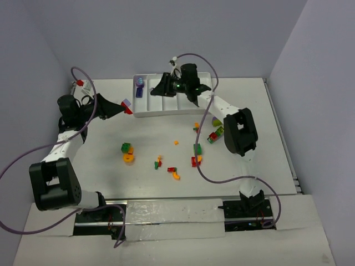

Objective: Sort the legos into containers by color

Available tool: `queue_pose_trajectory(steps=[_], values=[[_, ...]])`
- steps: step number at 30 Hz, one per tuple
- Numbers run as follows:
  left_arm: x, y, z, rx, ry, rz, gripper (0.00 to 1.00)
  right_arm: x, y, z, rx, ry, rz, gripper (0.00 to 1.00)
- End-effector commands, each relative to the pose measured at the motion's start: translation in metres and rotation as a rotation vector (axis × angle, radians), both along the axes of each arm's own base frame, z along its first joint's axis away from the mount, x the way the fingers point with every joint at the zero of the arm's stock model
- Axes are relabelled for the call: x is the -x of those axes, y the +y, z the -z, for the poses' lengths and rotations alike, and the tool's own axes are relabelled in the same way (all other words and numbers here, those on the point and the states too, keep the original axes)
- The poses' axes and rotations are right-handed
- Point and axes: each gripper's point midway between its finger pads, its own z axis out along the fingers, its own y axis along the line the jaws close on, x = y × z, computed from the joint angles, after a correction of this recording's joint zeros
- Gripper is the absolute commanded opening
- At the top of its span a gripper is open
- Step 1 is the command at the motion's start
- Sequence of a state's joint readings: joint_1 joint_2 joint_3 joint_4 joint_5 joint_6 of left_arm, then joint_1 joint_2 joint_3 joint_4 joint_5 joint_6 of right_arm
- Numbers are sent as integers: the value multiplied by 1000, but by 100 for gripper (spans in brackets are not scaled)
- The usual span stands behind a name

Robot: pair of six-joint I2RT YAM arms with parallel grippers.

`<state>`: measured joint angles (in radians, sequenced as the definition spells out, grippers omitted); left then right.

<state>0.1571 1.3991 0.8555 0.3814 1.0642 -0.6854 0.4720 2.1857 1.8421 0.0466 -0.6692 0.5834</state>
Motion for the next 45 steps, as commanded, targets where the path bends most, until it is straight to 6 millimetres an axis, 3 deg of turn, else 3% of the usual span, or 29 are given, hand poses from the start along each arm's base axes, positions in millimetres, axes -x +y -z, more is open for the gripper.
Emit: queue_pose_trajectory(steps=[1,11,17,22,30,32,34,36,40,45], values=[[8,13,-7,-36,-64,-17,0,-20,24,29,120,-22,52,0],[6,28,-2,-40,-65,-76,0,-39,72,81,127,-46,63,0],[6,30,0,-46,-67,-87,0,-50,77,83,114,-57,90,1],[4,31,1,-46,-66,-91,0,-56,78,77,99,-76,113,15],[4,32,3,-49,-65,-95,0,-56,79,75,92,-85,106,13],[4,31,2,-51,-69,-93,0,-57,78,75,91,-84,111,28],[4,31,3,-52,-67,-94,0,-56,80,74,89,-85,111,52],[3,32,3,-56,-68,-95,0,-56,80,74,88,-88,109,69],[2,33,4,-62,-69,-97,0,-55,81,72,87,-92,106,85],[1,32,9,-87,-78,-73,0,-44,85,48,42,-101,46,91]])
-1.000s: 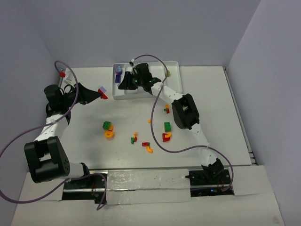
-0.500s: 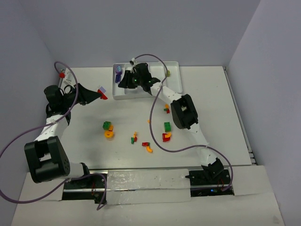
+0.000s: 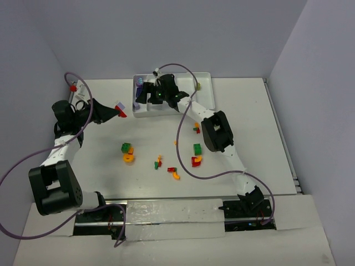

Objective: Sort the legos into containers by color

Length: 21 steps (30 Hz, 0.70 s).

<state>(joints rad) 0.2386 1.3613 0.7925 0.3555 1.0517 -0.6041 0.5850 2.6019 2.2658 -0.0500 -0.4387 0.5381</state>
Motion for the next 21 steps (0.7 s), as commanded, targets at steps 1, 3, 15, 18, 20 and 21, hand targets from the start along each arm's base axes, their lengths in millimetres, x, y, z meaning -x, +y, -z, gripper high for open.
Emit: queue_pose_trajectory(steps=[1,3,15,18,20,21], values=[[-2,3,-5,-53,-64,29,0,5,12,-67,-110,-108,-69,91],[3,-2,2,-80,-77,112,0,21,9,-99,-192,-118,-166,91],[29,-20,27,-112,-68,375,0,137,-33,-168,-440,-54,-605,93],[32,-27,29,-106,-58,393,0,150,-24,-162,-392,-87,-634,94],[35,-32,29,-100,-54,413,0,157,-18,-156,-361,-56,-635,94],[38,-36,29,-95,-51,429,0,158,-12,-155,-338,-95,-637,94]])
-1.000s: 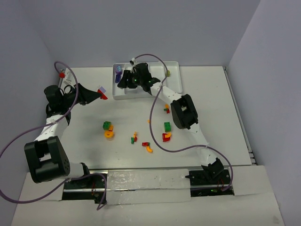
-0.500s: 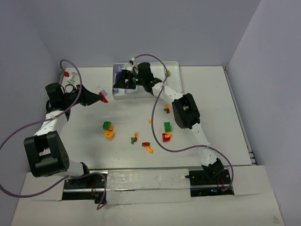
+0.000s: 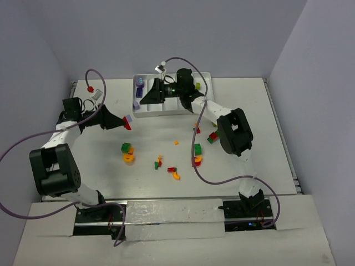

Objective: Sort the legos into containers by color

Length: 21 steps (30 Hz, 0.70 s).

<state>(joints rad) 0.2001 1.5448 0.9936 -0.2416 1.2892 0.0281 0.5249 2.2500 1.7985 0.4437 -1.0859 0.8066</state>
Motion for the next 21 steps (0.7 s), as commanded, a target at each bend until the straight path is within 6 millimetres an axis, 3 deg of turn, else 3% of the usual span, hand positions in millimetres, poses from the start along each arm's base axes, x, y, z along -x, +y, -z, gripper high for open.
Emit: queue_pose_trajectory(steps=[1,7,13,15,18,21], values=[[14,-16,-15,23,-52,89,0,36,19,-23,17,-169,-83,94],[21,-28,-21,41,-59,140,0,46,32,-2,88,-189,-109,95],[22,-34,-26,52,-63,157,0,58,32,3,93,-206,-142,93],[22,-35,-27,54,-62,157,0,62,31,2,85,-211,-159,86],[21,-36,-27,57,-63,157,0,65,31,-1,64,-222,-174,63],[19,-35,-25,54,-72,153,0,70,29,-1,48,-207,-190,46]])
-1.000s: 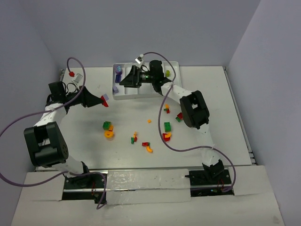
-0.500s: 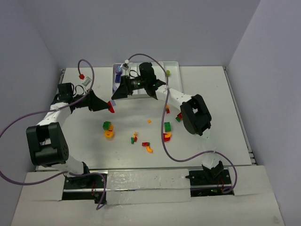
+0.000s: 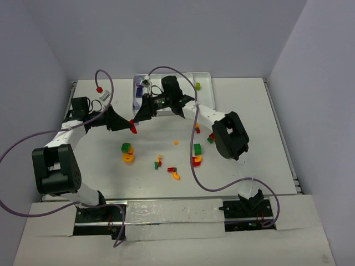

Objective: Sort the legos into containers by color

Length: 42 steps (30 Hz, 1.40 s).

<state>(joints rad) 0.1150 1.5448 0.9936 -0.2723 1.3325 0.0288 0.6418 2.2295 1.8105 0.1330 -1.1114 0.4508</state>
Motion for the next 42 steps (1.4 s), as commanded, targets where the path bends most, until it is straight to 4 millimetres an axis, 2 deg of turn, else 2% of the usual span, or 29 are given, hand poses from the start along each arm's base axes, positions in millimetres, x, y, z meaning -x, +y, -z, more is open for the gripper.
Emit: queue_pose_trajectory(steps=[1,4,5,6,10,12,15,16,17,19,21,25,30,37,38,41,42], values=[[1,-4,-22,24,-97,36,0,9,-3,-36,-79,-79,-29,40],[-1,-1,-19,13,-89,18,0,7,-4,-40,-96,-61,-39,16],[-1,0,-18,10,-85,11,0,1,-6,-40,-96,-55,-22,4],[-2,3,-17,5,-80,-1,0,-6,-8,-43,-98,-52,-2,0],[-13,36,-16,-30,-92,-117,0,-58,-26,-47,-89,-50,161,0],[-22,59,-17,-69,-111,-196,0,-94,-34,-40,-43,-58,292,0],[-30,76,-19,-135,-147,-270,0,-152,-44,-31,83,-112,550,0],[-31,78,-20,-158,-159,-293,0,-161,-43,-26,112,-124,579,0],[-34,81,-20,-173,-168,-313,0,-169,-42,-12,143,-120,612,0],[-36,85,-27,-197,-204,-370,0,-188,-39,-9,178,-149,692,0],[-38,87,-32,-200,-217,-413,0,-200,-36,3,203,-166,754,0],[-42,92,-35,-217,-229,-463,0,-214,-28,25,244,-238,827,0],[-45,95,-33,-229,-221,-489,0,-211,-9,44,261,-308,825,0],[-49,100,-31,-241,-199,-529,0,-215,1,34,235,-369,861,5],[-49,101,-32,-242,-200,-532,0,-215,1,33,235,-371,868,8],[-51,102,-34,-250,-206,-548,0,-214,2,32,230,-372,876,27],[-52,102,-34,-252,-207,-551,0,-215,1,32,231,-371,880,41]])
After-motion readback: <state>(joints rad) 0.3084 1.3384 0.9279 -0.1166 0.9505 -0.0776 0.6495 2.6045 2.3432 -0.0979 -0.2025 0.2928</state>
